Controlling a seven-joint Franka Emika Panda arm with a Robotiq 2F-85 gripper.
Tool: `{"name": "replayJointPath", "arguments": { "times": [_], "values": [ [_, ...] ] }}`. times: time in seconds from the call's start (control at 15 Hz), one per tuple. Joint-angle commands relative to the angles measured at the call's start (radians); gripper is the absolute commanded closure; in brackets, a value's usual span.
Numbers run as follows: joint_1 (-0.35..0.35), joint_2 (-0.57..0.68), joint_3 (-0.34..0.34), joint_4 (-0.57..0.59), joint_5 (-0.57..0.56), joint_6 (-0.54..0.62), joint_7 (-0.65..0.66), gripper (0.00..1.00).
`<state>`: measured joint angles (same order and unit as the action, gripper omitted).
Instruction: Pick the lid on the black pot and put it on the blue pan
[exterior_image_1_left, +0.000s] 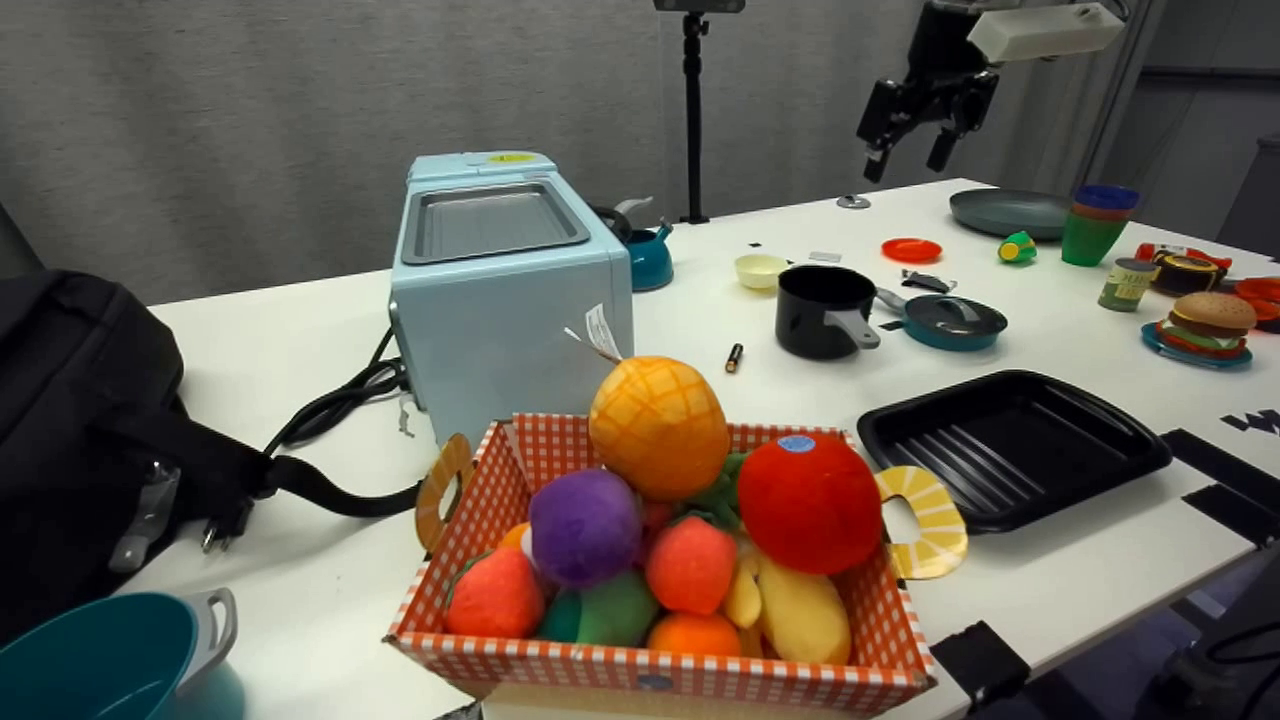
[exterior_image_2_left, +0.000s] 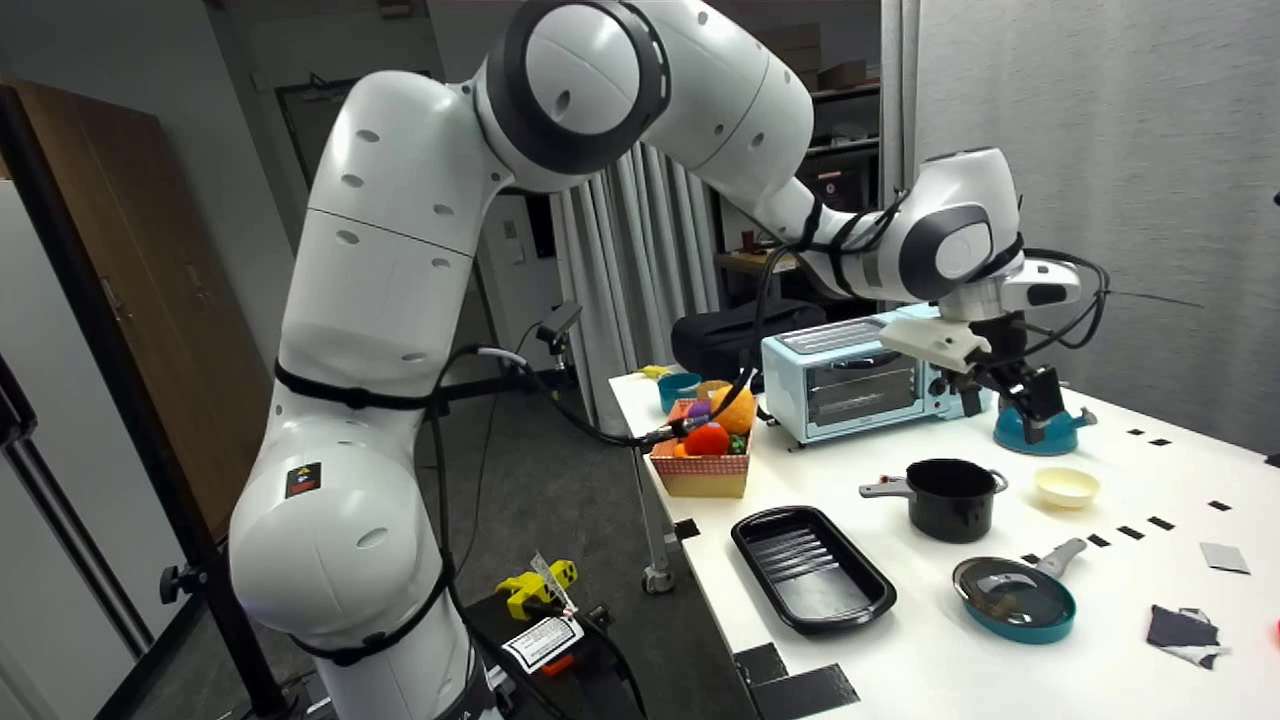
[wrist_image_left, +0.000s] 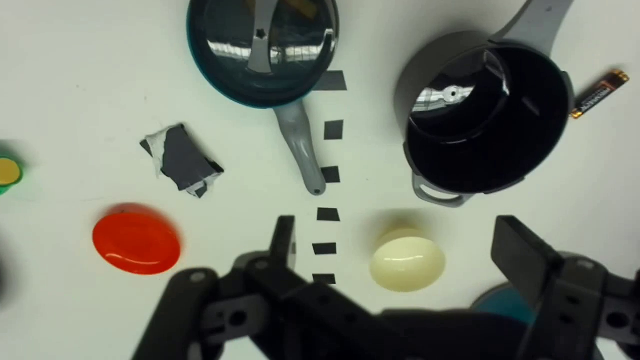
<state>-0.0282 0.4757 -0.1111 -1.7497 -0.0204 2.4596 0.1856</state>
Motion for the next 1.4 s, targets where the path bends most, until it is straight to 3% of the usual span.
{"name": "replayJointPath", "arguments": {
  "times": [0.0, 0.2, 0.27, 1.33],
  "values": [
    [-0.024, -0.116, 0.046, -0.048, 0.052, -0.038, -0.073, 0.00],
    [-0.033, -0.184, 0.063, -0.052, 0.091, -0.072, -0.127, 0.00],
    [-0.008, -0.112, 0.040, -0.008, 0.054, -0.045, -0.068, 0.00],
    [-0.008, -0.108, 0.042, -0.008, 0.057, -0.050, -0.070, 0.00]
  ]
}}
